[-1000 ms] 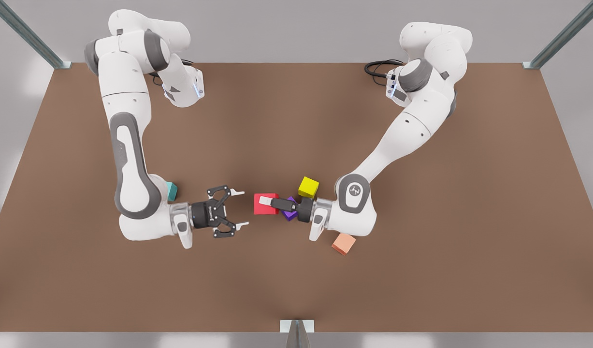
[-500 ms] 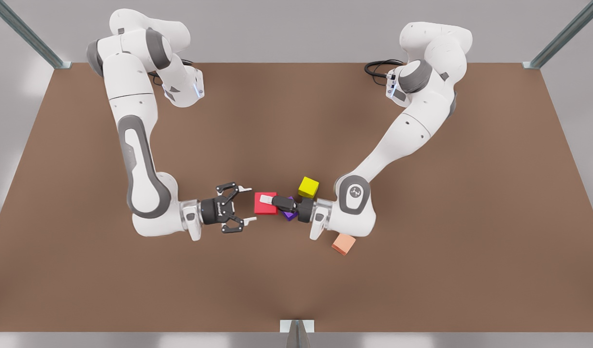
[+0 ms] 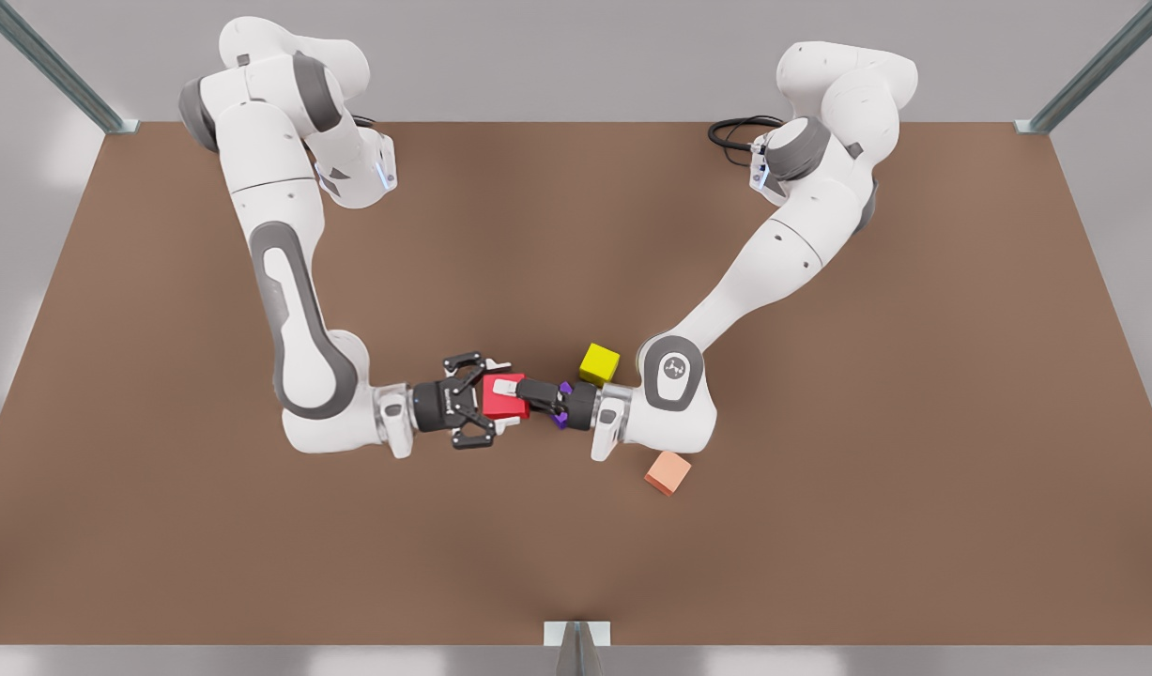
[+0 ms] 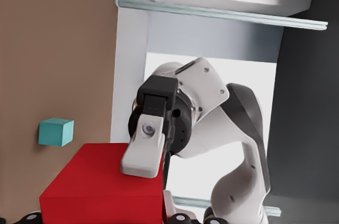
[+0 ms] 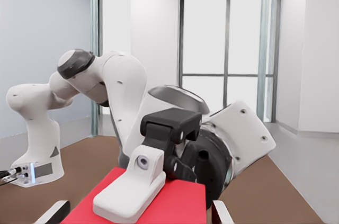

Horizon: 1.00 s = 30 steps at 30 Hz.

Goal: Pick up red wooden cube and pass to hand red wooden cube and place in blue wooden cube

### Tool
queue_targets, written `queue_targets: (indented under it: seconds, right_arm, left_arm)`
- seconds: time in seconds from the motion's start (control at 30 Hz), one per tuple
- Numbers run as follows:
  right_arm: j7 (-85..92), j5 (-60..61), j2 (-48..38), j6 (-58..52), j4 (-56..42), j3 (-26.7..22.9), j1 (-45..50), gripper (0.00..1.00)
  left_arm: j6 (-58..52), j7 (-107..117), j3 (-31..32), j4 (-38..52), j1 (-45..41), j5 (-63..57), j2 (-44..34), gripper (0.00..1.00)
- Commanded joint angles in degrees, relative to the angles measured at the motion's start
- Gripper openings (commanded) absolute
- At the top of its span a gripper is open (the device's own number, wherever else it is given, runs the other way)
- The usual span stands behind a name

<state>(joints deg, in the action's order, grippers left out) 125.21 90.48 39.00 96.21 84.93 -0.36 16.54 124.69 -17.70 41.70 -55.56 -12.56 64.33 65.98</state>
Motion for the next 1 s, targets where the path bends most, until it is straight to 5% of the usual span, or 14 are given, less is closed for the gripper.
queue_targets:
  seconds: [0.0,0.43,0.47,0.53,0.67,0.7,0.73,0.83,0.87,0.97]
  right_arm:
    - [5.5,0.8,-0.1,1.1,0.0,0.0,0.2,0.99]
    - [5.7,1.1,1.9,1.2,0.6,0.0,0.8,0.99]
    - [5.7,1.2,1.9,1.2,0.6,0.0,0.8,0.96]
    - [5.7,1.2,1.9,1.2,0.4,0.0,0.8,0.69]
    - [5.7,1.2,1.9,1.2,0.4,0.0,0.9,0.66]
    - [5.7,1.3,1.9,1.2,0.5,0.0,0.8,0.66]
    - [5.7,1.3,1.9,1.2,0.4,0.0,0.8,0.66]
    - [5.7,1.4,1.9,1.2,0.4,0.0,0.8,0.66]
    - [5.7,1.3,1.9,1.2,0.4,0.0,0.7,0.66]
    - [5.7,1.4,2.0,1.2,0.4,0.0,0.6,0.66]
  left_arm:
    - [-0.1,-5.3,0.0,0.0,0.0,1.1,-0.1,0.52]
    - [-0.1,-5.2,0.0,-0.1,0.0,1.1,-0.1,0.52]
    - [-0.1,-5.2,0.0,-0.1,0.0,1.1,-0.1,0.52]
    - [-0.1,-5.2,0.0,-0.1,0.0,1.1,-0.1,0.52]
    - [-0.1,-5.3,0.0,-0.1,0.0,1.1,0.0,0.52]
    - [-0.1,-5.6,0.0,-0.1,0.0,1.1,0.0,0.77]
    - [-0.1,-5.7,0.0,-0.1,0.0,1.1,0.2,0.83]
    - [-0.1,-5.7,0.0,-0.1,0.0,1.2,0.2,0.87]
    - [-0.1,-5.7,0.0,-0.1,0.0,1.2,0.2,1.0]
    - [-0.1,-5.6,0.0,-0.3,0.3,1.8,0.0,1.0]
